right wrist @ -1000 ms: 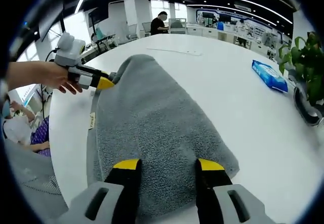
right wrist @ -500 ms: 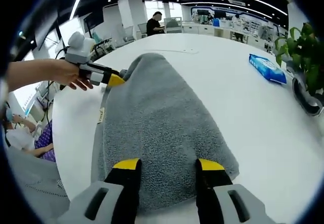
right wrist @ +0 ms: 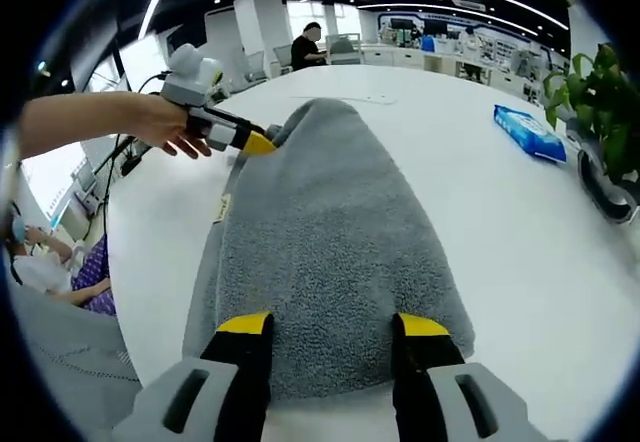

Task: Open the folded towel by lifting each exposed corner and separating the folded layers until the towel lies flat within the target outline without major curled edges

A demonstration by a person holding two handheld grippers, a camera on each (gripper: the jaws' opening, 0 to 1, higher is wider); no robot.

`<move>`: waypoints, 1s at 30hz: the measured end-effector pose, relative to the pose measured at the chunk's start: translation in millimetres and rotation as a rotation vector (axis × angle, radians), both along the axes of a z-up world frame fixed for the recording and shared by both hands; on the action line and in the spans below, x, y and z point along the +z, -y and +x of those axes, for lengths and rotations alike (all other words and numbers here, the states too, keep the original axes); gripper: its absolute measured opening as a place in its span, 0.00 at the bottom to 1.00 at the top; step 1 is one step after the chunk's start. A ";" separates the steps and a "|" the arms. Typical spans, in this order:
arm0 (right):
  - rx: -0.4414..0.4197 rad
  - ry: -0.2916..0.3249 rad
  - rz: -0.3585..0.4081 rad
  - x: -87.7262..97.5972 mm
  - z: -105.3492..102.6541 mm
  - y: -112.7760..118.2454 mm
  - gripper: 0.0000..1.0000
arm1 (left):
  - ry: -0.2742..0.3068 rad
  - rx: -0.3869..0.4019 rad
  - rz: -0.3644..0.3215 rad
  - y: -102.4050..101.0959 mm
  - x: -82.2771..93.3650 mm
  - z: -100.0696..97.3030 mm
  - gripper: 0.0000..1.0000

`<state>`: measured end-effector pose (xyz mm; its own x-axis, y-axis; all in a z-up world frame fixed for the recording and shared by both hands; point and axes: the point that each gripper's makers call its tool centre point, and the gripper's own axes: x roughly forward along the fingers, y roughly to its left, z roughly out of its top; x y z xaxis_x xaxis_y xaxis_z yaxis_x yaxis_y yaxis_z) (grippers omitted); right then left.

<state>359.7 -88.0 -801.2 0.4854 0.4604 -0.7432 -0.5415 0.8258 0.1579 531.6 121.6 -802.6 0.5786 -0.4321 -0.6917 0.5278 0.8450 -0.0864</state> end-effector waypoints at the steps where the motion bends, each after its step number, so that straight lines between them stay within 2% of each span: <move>1: -0.016 0.003 0.008 0.1 0.5 1.2 0.42 | -0.007 -0.015 0.004 1.6 0.1 1.4 0.28; 4: -0.050 0.004 0.047 0.9 0.3 2.5 0.41 | -0.016 -0.037 0.007 4.1 -0.3 5.6 0.28; 12: -0.018 -0.014 0.074 3.1 -6.9 -5.6 0.48 | -0.019 -0.085 0.011 17.4 4.1 6.7 0.28; 14: -0.018 -0.020 0.086 3.3 -8.4 -5.4 0.46 | -0.018 -0.095 0.013 18.9 4.7 7.1 0.28; 19: -0.046 -0.075 0.193 6.9 -18.6 -9.6 0.41 | -0.029 -0.134 0.020 24.3 5.9 10.9 0.28; 22: -0.008 -0.045 0.168 5.5 -24.7 -14.2 0.42 | -0.034 -0.159 0.027 28.7 6.1 14.4 0.28; 25: -0.008 -0.048 0.167 6.5 -28.0 -20.9 0.45 | -0.042 -0.188 0.040 34.0 5.9 20.2 0.28; 30: 0.013 -0.049 0.160 5.9 -33.2 -25.5 0.44 | -0.050 -0.222 0.051 42.1 5.5 29.4 0.28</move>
